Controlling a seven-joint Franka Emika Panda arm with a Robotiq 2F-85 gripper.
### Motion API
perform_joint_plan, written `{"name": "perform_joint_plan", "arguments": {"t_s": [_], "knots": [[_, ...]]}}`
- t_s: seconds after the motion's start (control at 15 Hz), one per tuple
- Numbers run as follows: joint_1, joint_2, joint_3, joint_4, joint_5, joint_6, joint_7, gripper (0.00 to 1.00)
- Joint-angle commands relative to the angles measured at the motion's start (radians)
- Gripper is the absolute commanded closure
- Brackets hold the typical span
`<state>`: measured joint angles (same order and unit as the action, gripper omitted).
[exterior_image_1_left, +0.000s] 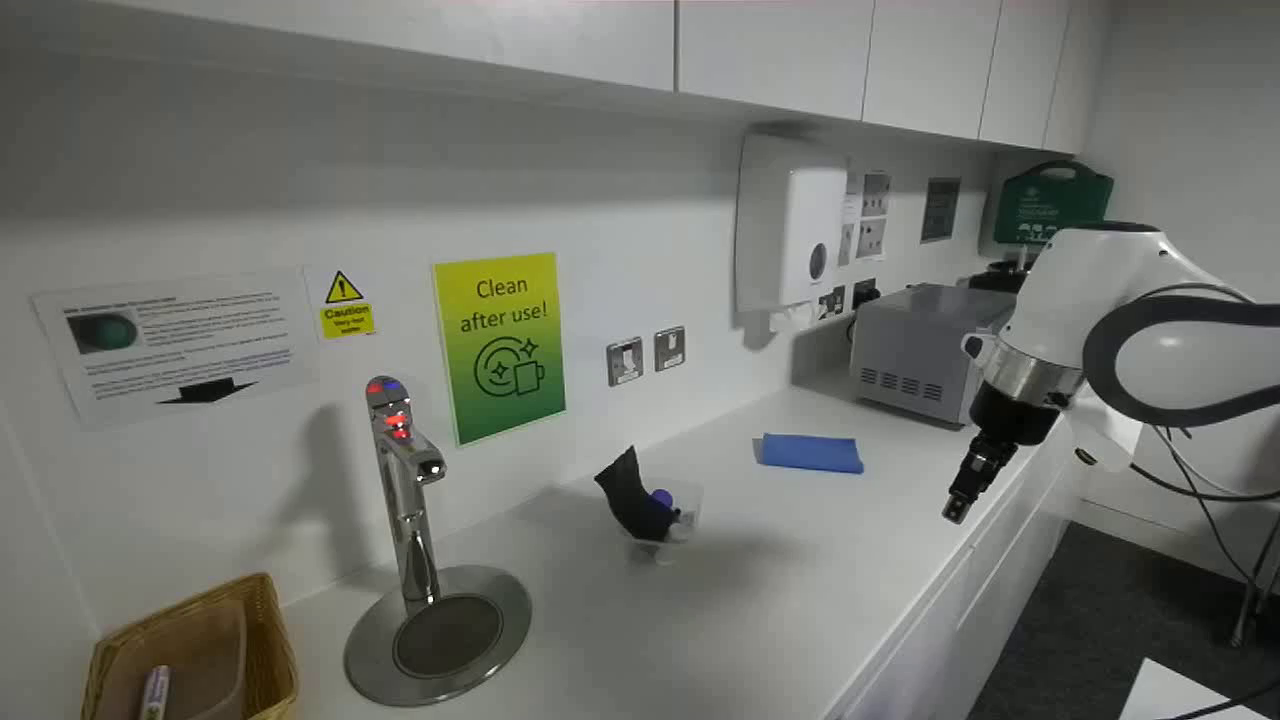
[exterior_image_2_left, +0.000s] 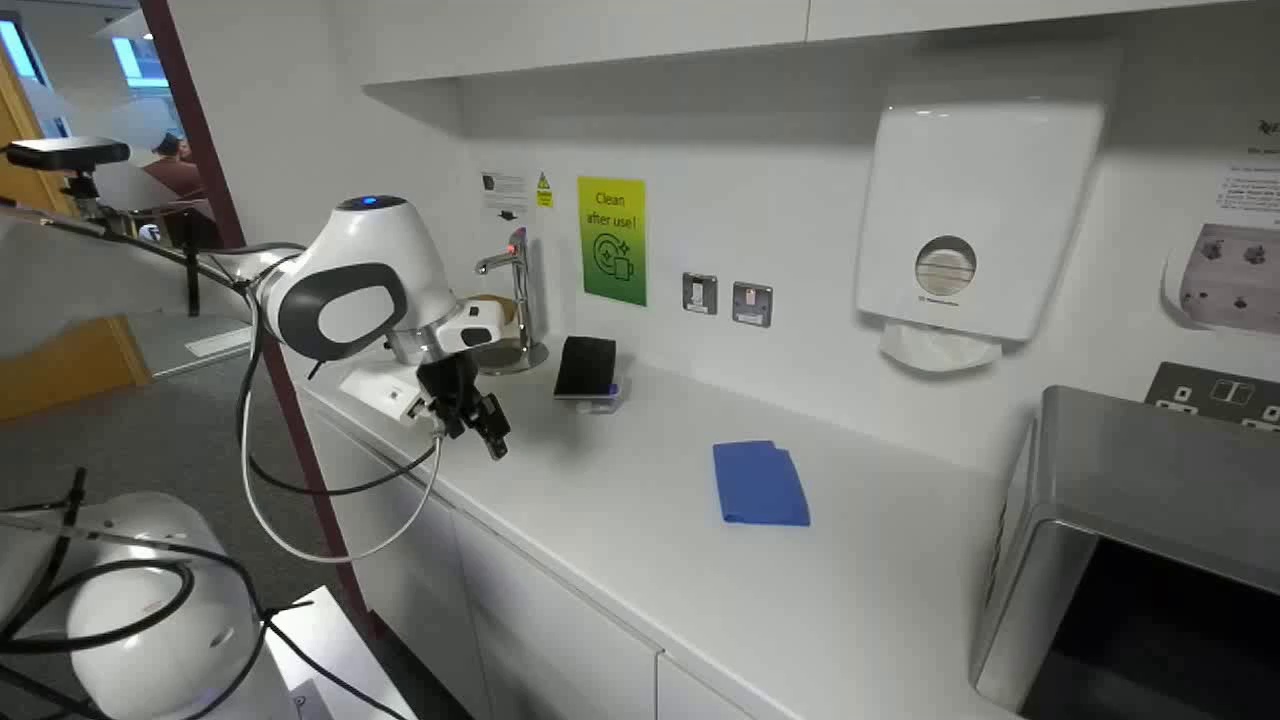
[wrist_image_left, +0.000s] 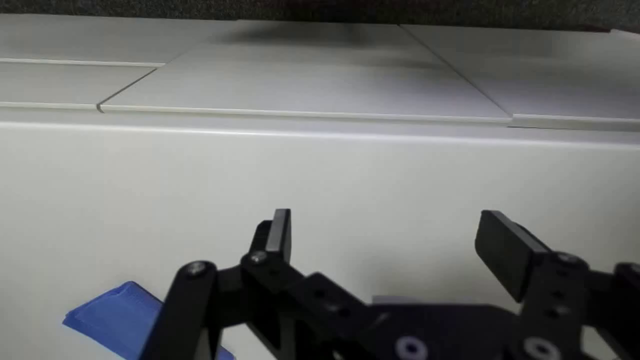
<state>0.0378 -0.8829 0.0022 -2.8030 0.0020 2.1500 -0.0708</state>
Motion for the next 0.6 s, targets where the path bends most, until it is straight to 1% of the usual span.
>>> {"name": "perform_joint_plan", "arguments": {"t_s": [0.0, 0.13, 0.2, 0.27, 0.4, 0.53], "knots": [[0.002, 0.002, -0.002, 0.003, -0.002, -0.003, 0.002, 0.00], [0.002, 0.002, -0.002, 0.003, -0.002, -0.003, 0.002, 0.00], [-0.001, 0.011, -0.015, 0.006, -0.001, -0.005, -0.009, 0.00], [-0.017, 0.021, -0.015, 0.008, -0.007, 0.002, 0.005, 0.00], [-0.081, 0.055, -0.024, 0.015, -0.015, 0.023, 0.072, 0.00], [-0.144, 0.096, -0.050, 0.037, -0.024, 0.022, 0.113, 0.00]]}}
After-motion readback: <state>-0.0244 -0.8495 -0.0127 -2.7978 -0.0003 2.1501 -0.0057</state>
